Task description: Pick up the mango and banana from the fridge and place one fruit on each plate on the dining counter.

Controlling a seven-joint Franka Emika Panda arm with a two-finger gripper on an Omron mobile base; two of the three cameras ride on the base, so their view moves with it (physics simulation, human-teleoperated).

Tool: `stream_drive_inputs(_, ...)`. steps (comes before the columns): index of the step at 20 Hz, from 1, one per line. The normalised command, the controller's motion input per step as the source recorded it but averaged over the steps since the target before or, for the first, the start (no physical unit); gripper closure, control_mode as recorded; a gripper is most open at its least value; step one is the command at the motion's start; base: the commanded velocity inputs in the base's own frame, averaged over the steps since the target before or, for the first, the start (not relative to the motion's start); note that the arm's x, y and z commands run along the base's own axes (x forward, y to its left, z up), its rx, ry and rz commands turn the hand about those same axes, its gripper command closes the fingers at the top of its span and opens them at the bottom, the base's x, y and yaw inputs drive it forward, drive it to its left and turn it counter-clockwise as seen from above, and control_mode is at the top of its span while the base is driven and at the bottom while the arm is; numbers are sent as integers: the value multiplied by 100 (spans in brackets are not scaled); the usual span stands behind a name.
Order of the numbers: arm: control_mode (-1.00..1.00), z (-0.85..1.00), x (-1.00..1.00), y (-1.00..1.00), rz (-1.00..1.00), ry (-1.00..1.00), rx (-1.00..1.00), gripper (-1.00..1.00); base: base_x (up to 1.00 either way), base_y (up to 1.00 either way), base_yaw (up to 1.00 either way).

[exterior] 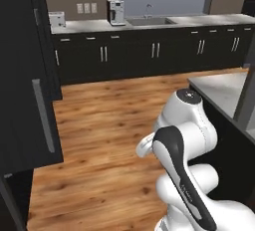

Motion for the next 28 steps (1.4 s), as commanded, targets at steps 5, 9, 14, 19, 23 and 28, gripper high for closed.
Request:
stream_drive_inputs(5,100,0,0,0,0,0,0,-100,69,-5,0)
stream_drive_inputs(9,100,0,0,0,0,0,0,-100,65,-16,14)
stream_drive_inputs(14,100,0,0,0,0,0,0,-100,55,-19,35)
stream_drive_inputs(19,100,0,0,0,0,0,0,-100,47,-16,63)
stream_drive_inputs(23,100,0,0,0,0,0,0,-100,47,-16,64)
stream_drive_inputs(28,100,0,0,0,0,0,0,-100,59,-34,38)
